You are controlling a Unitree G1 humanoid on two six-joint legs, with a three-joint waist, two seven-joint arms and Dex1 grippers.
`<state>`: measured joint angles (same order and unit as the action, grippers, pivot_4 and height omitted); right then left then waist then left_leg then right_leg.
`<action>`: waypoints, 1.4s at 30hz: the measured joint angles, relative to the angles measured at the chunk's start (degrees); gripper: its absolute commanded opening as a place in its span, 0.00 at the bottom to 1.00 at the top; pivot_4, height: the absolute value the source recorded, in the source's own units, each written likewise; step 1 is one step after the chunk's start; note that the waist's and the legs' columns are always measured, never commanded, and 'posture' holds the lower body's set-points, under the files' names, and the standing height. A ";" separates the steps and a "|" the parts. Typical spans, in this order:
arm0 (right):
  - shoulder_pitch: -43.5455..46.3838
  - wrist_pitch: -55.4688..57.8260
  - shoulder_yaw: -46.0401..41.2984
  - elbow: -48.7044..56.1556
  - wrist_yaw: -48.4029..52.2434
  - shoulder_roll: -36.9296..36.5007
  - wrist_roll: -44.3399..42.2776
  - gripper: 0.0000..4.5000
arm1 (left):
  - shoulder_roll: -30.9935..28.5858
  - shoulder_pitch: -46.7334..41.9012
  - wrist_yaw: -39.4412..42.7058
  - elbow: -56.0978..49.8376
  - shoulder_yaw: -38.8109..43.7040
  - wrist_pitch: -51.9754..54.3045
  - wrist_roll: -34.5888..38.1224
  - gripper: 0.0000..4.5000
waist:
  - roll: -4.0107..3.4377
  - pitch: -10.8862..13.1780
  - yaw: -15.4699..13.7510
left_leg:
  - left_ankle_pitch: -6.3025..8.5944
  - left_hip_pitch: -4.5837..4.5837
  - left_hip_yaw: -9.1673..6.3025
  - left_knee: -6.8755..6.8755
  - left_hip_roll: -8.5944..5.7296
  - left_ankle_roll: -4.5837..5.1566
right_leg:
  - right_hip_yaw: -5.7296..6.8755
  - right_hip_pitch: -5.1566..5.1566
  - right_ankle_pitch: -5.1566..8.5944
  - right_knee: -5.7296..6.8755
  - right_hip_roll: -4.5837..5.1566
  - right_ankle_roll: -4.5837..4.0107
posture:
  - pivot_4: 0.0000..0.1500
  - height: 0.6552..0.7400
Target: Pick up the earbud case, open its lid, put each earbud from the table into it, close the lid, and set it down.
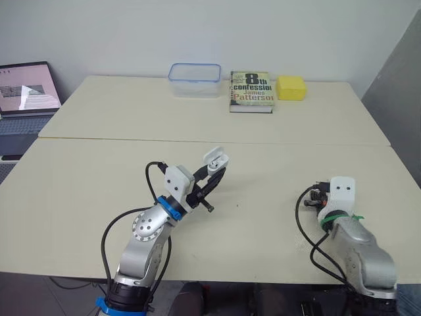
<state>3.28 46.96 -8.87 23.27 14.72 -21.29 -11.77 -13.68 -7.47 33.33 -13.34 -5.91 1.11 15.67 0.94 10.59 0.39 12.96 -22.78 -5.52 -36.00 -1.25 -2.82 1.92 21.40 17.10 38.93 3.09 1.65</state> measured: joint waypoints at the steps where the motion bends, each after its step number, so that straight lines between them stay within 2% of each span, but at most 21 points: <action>1: 0.10 -1.10 1.67 -0.18 6.25 -5.02 -1.54 0.09 | -0.07 0.06 0.01 0.00 -0.01 0.00 0.00 0.17 | -0.08 0.04 0.02 | 0.00 0.00 0.00 0.01 -0.01 0.01 | 0.00 -0.01 0.02 -0.02 0.01 0.03 | 1.00 1.00; 6: -0.88 -17.28 8.64 -4.40 36.46 -29.95 -2.82 0.09 | -0.48 1.09 -0.02 -0.14 -0.01 0.01 0.01 0.17 | -0.07 0.08 -0.15 | 0.00 -0.03 -0.06 0.00 -0.02 0.01 | 0.11 -0.07 0.15 -0.10 0.02 0.26 | 1.00 1.00; 9: -0.27 -28.99 10.17 -11.45 50.15 -39.20 -1.48 0.09 | -0.78 2.10 -0.18 -0.80 0.05 0.12 0.01 0.17 | -0.01 0.11 -0.19 | 0.00 -0.01 -0.02 -0.04 0.00 0.01 | 0.09 -0.11 0.15 -0.13 0.02 0.26 | 1.00 1.00; 13: 2.47 -41.96 13.53 -20.88 60.19 -44.84 2.91 0.09 | -0.83 3.77 -0.36 -2.60 -0.09 0.76 0.00 0.17 | 0.01 0.12 -0.22 | 0.00 0.00 0.01 -0.04 0.02 0.00 | 0.06 -0.10 0.15 -0.12 0.03 0.26 | 1.00 1.00; 17: 5.18 -50.32 15.88 -26.30 65.23 -46.04 5.87 0.09 | -1.06 5.00 -0.80 -3.47 -0.13 1.27 -0.06 0.17 | 0.01 0.12 -0.30 | -0.01 0.00 -0.01 -0.04 0.05 -0.01 | 0.05 -0.11 0.15 -0.12 0.05 0.26 | 1.00 1.00; 28: 9.31 -57.77 18.81 -31.55 71.55 -46.32 7.91 0.09 | -1.85 5.79 -1.42 -4.90 -0.07 2.23 -0.05 0.17 | 0.01 0.12 -1.25 | -0.01 0.00 -0.06 -0.07 0.08 -0.02 | 0.05 -0.22 0.00 -0.24 0.11 0.00 | 1.00 1.00; 36: 10.43 -60.51 19.69 -33.64 71.92 -46.25 8.93 0.68 | -1.95 5.79 -1.41 -4.91 -0.02 2.27 -0.05 0.17 | 0.05 0.10 -1.37 | -0.01 0.13 0.03 -0.08 0.08 -0.02 | -0.03 -0.30 0.00 -0.23 0.10 0.00 | 1.00 1.00; 42: 8.61 -55.88 18.49 -29.22 71.90 -48.08 6.86 0.69 | -1.94 5.66 -1.29 -4.91 -0.04 2.29 -0.02 0.17 | -0.03 0.11 -1.24 | -0.01 0.06 0.05 -0.07 0.17 -0.02 | -0.08 -0.19 -0.01 -0.18 0.10 -0.01 | 1.00 1.00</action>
<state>11.89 -8.93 9.62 -5.95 86.62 -69.36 -4.91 -15.62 -1.81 32.04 -18.25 -5.95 3.41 15.64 0.91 10.70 -0.84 12.95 -22.72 -5.48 -36.07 -1.08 -2.84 1.84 21.21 17.09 38.75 3.19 1.63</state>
